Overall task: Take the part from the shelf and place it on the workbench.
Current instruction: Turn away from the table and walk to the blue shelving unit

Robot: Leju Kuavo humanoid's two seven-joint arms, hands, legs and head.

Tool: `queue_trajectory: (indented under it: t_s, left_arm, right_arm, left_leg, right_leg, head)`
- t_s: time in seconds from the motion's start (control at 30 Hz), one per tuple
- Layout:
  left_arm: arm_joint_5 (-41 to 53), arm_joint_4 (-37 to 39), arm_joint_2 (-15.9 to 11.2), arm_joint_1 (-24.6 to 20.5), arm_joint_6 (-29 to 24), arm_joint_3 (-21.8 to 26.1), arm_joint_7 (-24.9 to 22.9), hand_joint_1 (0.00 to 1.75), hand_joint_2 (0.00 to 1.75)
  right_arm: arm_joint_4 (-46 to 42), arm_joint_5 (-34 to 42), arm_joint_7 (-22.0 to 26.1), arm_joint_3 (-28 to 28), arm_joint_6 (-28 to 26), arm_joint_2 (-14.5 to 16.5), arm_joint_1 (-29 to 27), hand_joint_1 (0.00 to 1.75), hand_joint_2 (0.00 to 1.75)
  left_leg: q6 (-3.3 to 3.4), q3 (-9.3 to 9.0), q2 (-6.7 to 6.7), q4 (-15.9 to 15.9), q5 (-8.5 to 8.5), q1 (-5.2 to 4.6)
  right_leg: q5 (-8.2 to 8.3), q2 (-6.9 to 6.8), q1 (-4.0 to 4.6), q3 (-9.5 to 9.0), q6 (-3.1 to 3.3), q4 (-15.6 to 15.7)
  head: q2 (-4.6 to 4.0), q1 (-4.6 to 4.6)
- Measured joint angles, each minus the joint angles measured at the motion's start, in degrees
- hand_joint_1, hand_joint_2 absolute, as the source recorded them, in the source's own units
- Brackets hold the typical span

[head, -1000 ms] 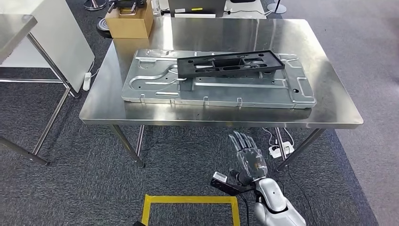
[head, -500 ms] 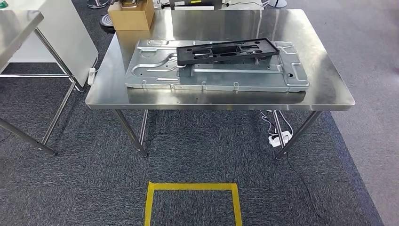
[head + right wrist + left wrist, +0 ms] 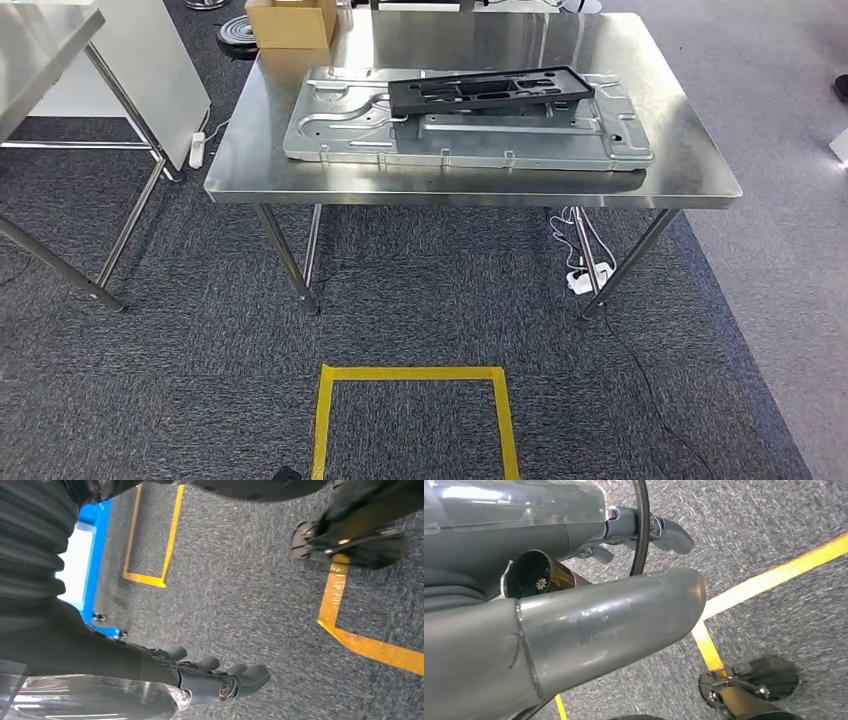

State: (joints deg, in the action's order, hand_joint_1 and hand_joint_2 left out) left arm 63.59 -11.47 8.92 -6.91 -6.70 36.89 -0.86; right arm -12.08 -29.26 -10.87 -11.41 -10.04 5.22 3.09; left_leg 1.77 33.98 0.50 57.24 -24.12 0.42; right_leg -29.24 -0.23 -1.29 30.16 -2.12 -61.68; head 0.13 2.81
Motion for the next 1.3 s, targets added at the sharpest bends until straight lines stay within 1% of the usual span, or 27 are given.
queue_trajectory:
  t_s: [0.03, 0.07, 0.13, 0.17, 0.2, 0.23, 0.3, 0.33, 0.37, 0.4, 0.47, 0.53, 0.57, 0.6, 0.67, 0.7, 0.73, 0.8, 0.83, 0.87, 0.9, 1.0, 1.03, 1.07, 1.17, 1.2, 1.3]
  left_arm:
    - [0.1, 0.0, 0.0, -0.1, 0.1, 0.0, -0.2, 0.00, 0.00]
    - [0.2, 0.0, 0.0, -0.2, 0.2, 0.0, -0.4, 0.00, 0.00]
    - [0.5, 0.0, 0.0, -0.2, 0.3, 0.0, -0.8, 0.00, 0.00]
    - [0.6, 0.0, 0.0, -0.2, 0.3, 0.0, -1.0, 0.00, 0.00]
    - [0.6, 0.0, 0.0, 0.0, 0.3, 0.0, -1.1, 0.00, 0.00]
    - [0.6, 0.0, 0.0, 0.2, 0.3, 0.0, -1.2, 0.00, 0.00]
    - [0.4, 0.0, 0.0, 0.5, 0.3, 0.0, -1.2, 0.00, 0.00]
    - [0.3, 0.0, 0.0, 0.5, 0.3, 0.0, -1.1, 0.00, 0.00]
    - [0.1, 0.0, 0.0, 0.5, 0.3, 0.0, -1.1, 0.00, 0.00]
    - [0.0, 0.0, 0.0, 0.5, 0.3, 0.0, -1.0, 0.00, 0.00]
    - [0.0, 0.0, 0.0, 0.3, 0.2, 0.0, -1.0, 0.00, 0.00]
    - [0.0, 0.0, 0.0, 0.0, 0.3, 0.0, -0.8, 0.00, 0.00]
    - [0.0, -0.1, 0.0, -0.2, 0.4, 0.0, -0.7, 0.00, 0.00]
    - [0.0, -0.1, 0.0, -0.4, 0.6, 0.0, -0.7, 0.00, 0.00]
    - [0.0, -0.1, 0.1, -0.4, 0.9, 0.0, -0.9, 0.00, 0.00]
    - [0.0, -0.1, 0.1, -0.4, 1.0, 0.0, -1.1, 0.00, 0.00]
    - [0.1, -0.1, 0.2, -0.4, 1.0, 0.0, -1.3, 0.00, 0.00]
    - [0.4, -0.1, 0.4, -0.5, 1.1, 0.0, -1.4, 0.00, 0.00]
    - [0.5, -0.1, 0.5, -0.5, 1.2, 0.0, -1.4, 0.00, 0.00]
    - [0.7, -0.1, 0.6, -0.4, 1.3, 0.0, -1.5, 0.00, 0.00]
    - [0.7, -0.1, 0.6, -0.4, 1.3, 0.0, -1.5, 0.00, 0.00]
    - [0.8, -0.1, 0.9, -0.4, 1.3, 0.0, -1.5, 0.00, 0.00]
    - [0.8, -0.1, 0.9, -0.4, 1.3, 0.0, -1.6, 0.00, 0.00]
    - [0.9, -0.1, 1.0, -0.5, 1.3, 0.0, -1.6, 0.00, 0.00]
    - [1.2, -0.1, 1.0, -0.4, 1.3, 0.0, -1.7, 0.00, 0.00]
    - [1.2, -0.1, 1.0, -0.4, 1.3, 0.0, -1.7, 0.00, 0.00]
    - [1.3, -0.1, 1.0, -0.4, 1.3, 0.0, -1.7, 0.00, 0.00]
  right_arm:
    - [0.1, -0.1, -0.1, 0.0, 0.1, 0.1, 0.2, 0.00, 1.75]
    - [0.1, -0.2, -0.3, 0.0, 0.1, 0.2, 0.4, 0.00, 1.75]
    - [0.4, -0.2, -1.1, -0.2, 0.5, 0.4, 0.5, 0.00, 1.75]
    - [0.5, -0.1, -1.5, -0.3, 0.7, 0.5, 0.6, 0.00, 1.75]
    - [0.6, 0.0, -1.9, -0.5, 0.9, 0.7, 0.6, 0.00, 1.75]
    - [0.7, 0.2, -2.2, -0.7, 1.0, 0.8, 0.6, 0.00, 1.75]
    - [0.8, 0.4, -2.4, -1.0, 1.0, 1.1, 0.5, 0.00, 1.75]
    - [0.8, 0.4, -2.5, -1.1, 1.0, 1.2, 0.5, 0.00, 1.75]
    - [0.8, 0.4, -2.5, -1.1, 1.0, 1.3, 0.5, 0.00, 1.75]
    - [0.8, 0.4, -2.5, -1.1, 1.0, 1.4, 0.5, 0.00, 1.75]
    - [0.8, 0.4, -2.5, -1.1, 0.9, 1.6, 0.5, 0.00, 1.75]
    - [0.8, -0.1, -2.5, -1.1, 0.9, 1.8, 0.6, 0.00, 1.75]
    - [0.8, -0.6, -2.5, -1.2, 1.0, 1.9, 0.6, 0.00, 1.75]
    - [0.8, -1.5, -2.5, -1.1, 1.1, 2.0, 0.6, 0.00, 1.75]
    - [0.9, -3.6, -2.6, -0.9, 1.3, 2.0, 0.5, 0.00, 1.75]
    - [0.9, -4.3, -2.7, -0.7, 1.3, 2.0, 0.5, 0.00, 1.75]
    - [1.0, -4.7, -2.7, -0.5, 1.3, 2.0, 0.5, 0.00, 1.75]
    - [1.0, -4.9, -2.7, -0.4, 1.3, 2.0, 0.5, 0.00, 1.75]
    - [1.0, -4.9, -2.7, -0.4, 1.3, 2.0, 0.4, 0.00, 1.75]
    - [1.0, -4.9, -2.7, -0.4, 1.3, 2.0, 0.4, 0.00, 1.75]
    - [1.0, -4.8, -2.7, -0.4, 1.3, 2.0, 0.4, 0.00, 1.75]
    - [1.0, -4.8, -2.7, -0.4, 1.3, 2.1, 0.4, 0.00, 1.75]
    - [1.0, -4.8, -2.7, -0.4, 1.3, 2.2, 0.4, 0.00, 1.75]
    - [1.0, -4.7, -2.7, -0.4, 1.3, 2.2, 0.4, 0.00, 1.75]
    - [1.0, -4.5, -2.7, -0.4, 1.2, 2.5, 0.3, 0.00, 1.75]
    - [1.0, -4.4, -2.7, -0.4, 1.0, 2.6, 0.3, 0.00, 1.75]
    - [1.0, -4.4, -2.7, -0.4, 0.8, 2.7, 0.3, 0.00, 1.75]
  left_leg:
    - [-0.33, 0.33, 0.05, 0.3, 0.29, -0.05]
    - [-0.71, 0.53, 0.10, 0.4, 0.65, -0.06]
    - [-1.54, 0.73, 0.14, 0.4, 1.22, 0.01]
    - [-1.88, 1.04, 0.09, 0.8, 0.54, 0.07]
    - [-2.16, 1.60, 0.03, 2.0, -1.19, 0.12]
    - [-2.37, 2.42, -0.02, 4.2, -3.87, 0.19]
    - [-2.71, 4.20, -0.04, 11.1, -9.58, 0.29]
    - [-2.87, 4.62, -0.04, 14.3, -10.92, 0.32]
    - [-2.98, 4.37, -0.04, 16.3, -10.79, 0.34]
    - [-3.02, 3.26, -0.04, 16.5, -9.39, 0.37]
    - [-2.76, -1.96, -0.05, 11.3, -6.26, 0.38]
    - [-2.06, -8.41, -0.07, 2.4, -6.95, 0.14]
    - [-1.58, -10.25, -0.07, -0.6, -7.97, -0.03]
    - [-1.09, -10.98, -0.06, -2.3, -8.55, -0.21]
    - [0.02, -10.44, 0.09, -2.7, -7.78, -0.19]
    - [0.57, -10.02, 0.21, -2.8, -7.14, -0.12]
    - [0.98, -9.45, 0.34, -2.9, -6.44, -0.03]
    - [1.38, -7.93, 0.44, -2.7, -5.29, -0.07]
    - [1.34, -7.11, 0.45, -2.6, -4.77, -0.11]
    - [1.27, -6.38, 0.45, -2.3, -4.34, -0.13]
    - [1.16, -5.70, 0.44, -2.0, -4.00, -0.13]
    - [0.63, -3.97, 0.34, -0.5, -3.55, -0.16]
    - [0.36, -3.51, 0.32, -0.1, -3.50, -0.24]
    - [0.30, -3.15, 0.33, 0.3, -3.62, -0.39]
    - [1.08, -2.62, 0.29, 0.6, -3.60, -0.48]
    - [1.07, -2.56, 0.27, 0.5, -3.37, -0.40]
    - [0.18, -2.52, 0.25, 0.1, -2.85, -0.25]
  right_leg:
    - [-0.37, 0.03, 0.20, -1.97, 0.26, 3.1]
    - [-0.87, 0.05, 0.40, -2.81, 0.48, 4.6]
    - [-0.35, -0.03, 0.47, -2.43, 1.11, 5.2]
    - [0.18, -0.15, 0.36, -1.94, 1.58, 5.3]
    - [0.84, -0.29, 0.23, -1.34, 2.12, 5.4]
    - [1.55, -0.43, 0.11, -0.57, 2.56, 5.5]
    - [2.91, -0.51, 0.26, 1.19, 3.01, 5.4]
    - [3.61, -0.54, 0.31, 2.16, 3.01, 5.3]
    - [4.33, -0.56, 0.35, 3.21, 2.96, 5.1]
    - [5.00, -0.58, 0.36, 4.30, 2.85, 4.8]
    - [6.29, -0.57, 0.35, 6.33, 2.50, 4.2]
    - [7.31, -0.60, 0.50, 7.58, 1.91, 3.7]
    - [7.83, -0.66, 0.54, 7.80, 1.53, 3.7]
    - [8.36, -0.73, 0.57, 7.91, 1.10, 3.8]
    - [8.92, -0.69, 0.40, 8.08, 0.34, 3.9]
    - [7.92, -0.57, 0.30, 8.51, 0.08, 2.9]
    - [5.91, -0.41, 0.21, 9.33, -0.11, 0.7]
    - [0.31, -0.13, 0.12, 11.63, -0.45, -6.8]
    - [-1.74, -0.06, 0.12, 12.35, -0.60, -10.3]
    - [-2.73, -0.01, 0.11, 12.19, -0.70, -12.2]
    - [-2.66, 0.01, 0.08, 10.85, -0.73, -11.8]
    - [-0.01, 0.03, 0.14, 2.48, -0.33, -0.8]
    - [0.41, 0.07, 0.24, 0.71, 0.02, 2.1]
    - [0.48, 0.09, 0.30, -0.03, 0.32, 3.7]
    - [0.77, 0.08, 0.47, 0.19, 0.87, 4.0]
    - [0.84, 0.07, 0.59, 0.24, 1.03, 4.0]
    - [1.09, 0.03, 0.74, 0.47, 1.49, 4.0]
  head:
    - [0.00, -0.01]
    - [0.00, -0.03]
    - [0.00, -0.01]
    - [0.00, -0.01]
    - [0.00, -0.06]
    - [0.00, -0.11]
    - [0.00, -0.22]
    - [0.00, -0.21]
    - [0.00, -0.22]
    - [0.00, -0.22]
    - [0.00, -0.23]
    - [0.00, -0.21]
    - [0.00, -0.19]
    - [0.00, -0.16]
    - [0.00, -0.14]
    - [0.00, -0.12]
    - [0.00, -0.10]
    - [0.00, -0.08]
    - [0.00, -0.09]
    - [0.00, -0.09]
    - [0.00, -0.10]
    - [0.00, -0.10]
    - [0.00, -0.11]
    - [0.00, -0.14]
    - [0.00, -0.17]
    - [0.00, -0.16]
    - [0.00, -0.16]
